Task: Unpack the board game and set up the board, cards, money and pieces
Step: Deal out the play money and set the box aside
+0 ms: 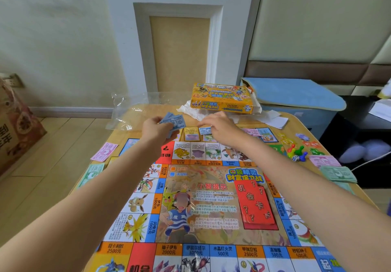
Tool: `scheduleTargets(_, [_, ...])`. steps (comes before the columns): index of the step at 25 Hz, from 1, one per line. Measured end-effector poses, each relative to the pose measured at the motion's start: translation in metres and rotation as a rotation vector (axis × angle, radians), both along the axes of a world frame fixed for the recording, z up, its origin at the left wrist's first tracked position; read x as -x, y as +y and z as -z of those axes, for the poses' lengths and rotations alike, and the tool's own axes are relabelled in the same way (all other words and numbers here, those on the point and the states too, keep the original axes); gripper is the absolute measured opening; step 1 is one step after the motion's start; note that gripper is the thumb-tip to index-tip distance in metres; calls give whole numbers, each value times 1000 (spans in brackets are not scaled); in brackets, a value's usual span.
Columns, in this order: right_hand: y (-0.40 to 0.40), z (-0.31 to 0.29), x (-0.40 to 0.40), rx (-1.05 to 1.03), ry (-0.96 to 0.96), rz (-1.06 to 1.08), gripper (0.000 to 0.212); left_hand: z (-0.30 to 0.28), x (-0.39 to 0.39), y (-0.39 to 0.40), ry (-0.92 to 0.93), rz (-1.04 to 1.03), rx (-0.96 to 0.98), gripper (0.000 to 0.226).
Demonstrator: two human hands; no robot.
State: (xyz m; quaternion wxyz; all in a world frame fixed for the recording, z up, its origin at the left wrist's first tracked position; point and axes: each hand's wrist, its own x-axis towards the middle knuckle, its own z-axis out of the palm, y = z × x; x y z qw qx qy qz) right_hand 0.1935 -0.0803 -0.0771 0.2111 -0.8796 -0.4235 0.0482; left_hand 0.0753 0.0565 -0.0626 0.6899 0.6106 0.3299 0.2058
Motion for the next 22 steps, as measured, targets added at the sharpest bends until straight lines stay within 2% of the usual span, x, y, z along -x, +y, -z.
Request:
scheduleTargets(2, [-6,-5,-5,32,10,18,68,5,-4,7,66,-17,-84,14])
scheduleTargets(6, [-4,2,4,248,-103,-186,79,11,-14,17,163,11,-136,12])
scheduleTargets(10, [-2,7,5,255,-129,-205,77,4,-19,10,255,117,-116,14])
scheduleTargets(12, [-4,6,1,192,-102,-150,75,4,-23,6,258,131,-110,14])
scheduleTargets(15, [-8,1,-14,14,-14,58,70,10,-25,6,226,118,-109,9])
scheduleTargets(19, [-16,3,-22,113,13,92,60,12,-28,7,75,81,-133,10])
scheduleTargets(22, [-16,12,-22,132,9,57,59,11,-32,-4,35,159,-128,10])
